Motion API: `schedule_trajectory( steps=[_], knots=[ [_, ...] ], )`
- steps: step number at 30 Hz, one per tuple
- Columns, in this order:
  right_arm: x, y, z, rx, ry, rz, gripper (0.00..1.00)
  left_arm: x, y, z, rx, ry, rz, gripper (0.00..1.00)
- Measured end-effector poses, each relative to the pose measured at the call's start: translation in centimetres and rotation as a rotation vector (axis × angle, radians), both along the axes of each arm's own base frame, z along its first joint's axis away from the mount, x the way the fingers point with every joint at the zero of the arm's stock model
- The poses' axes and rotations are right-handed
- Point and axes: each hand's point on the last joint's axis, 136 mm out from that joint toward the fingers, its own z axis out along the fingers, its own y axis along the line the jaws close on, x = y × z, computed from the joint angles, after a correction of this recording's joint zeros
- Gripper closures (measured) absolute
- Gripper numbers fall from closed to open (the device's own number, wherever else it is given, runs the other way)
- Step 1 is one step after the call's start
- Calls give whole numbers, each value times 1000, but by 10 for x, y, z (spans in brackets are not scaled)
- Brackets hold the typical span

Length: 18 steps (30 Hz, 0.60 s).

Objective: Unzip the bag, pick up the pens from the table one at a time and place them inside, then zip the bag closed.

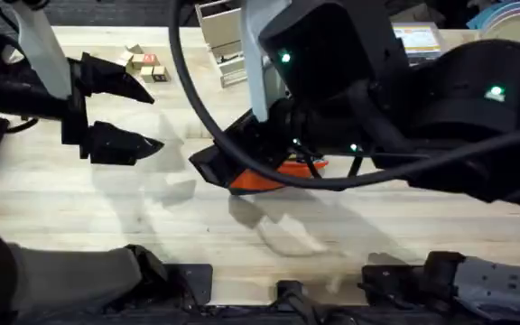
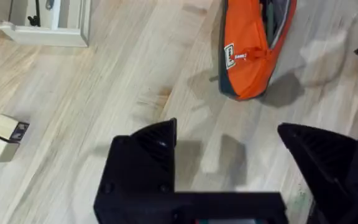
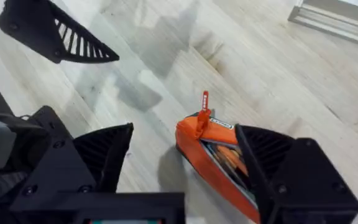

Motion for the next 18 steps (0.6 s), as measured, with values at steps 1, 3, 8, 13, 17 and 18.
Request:
schedule_trajectory(
  steps=[1, 3, 8, 13, 17, 18],
  knots=[
    [0, 0, 0, 2, 5, -5, 4, 0, 0, 0, 0, 0, 0, 6],
    [0, 1, -2, 4, 14, -12, 3, 0, 0, 0, 0, 0, 0, 6],
    [2, 3, -13, -17, 36, -20, 4, 0, 0, 0, 0, 0, 0, 6],
    [4, 7, -28, -44, 66, -31, 3, 0, 0, 0, 0, 0, 0, 6],
    [6, 9, -41, -70, 86, -35, 3, 0, 0, 0, 0, 0, 0, 6],
    [6, 9, -44, -78, 93, -36, 3, 0, 0, 0, 0, 0, 0, 7]
  ],
)
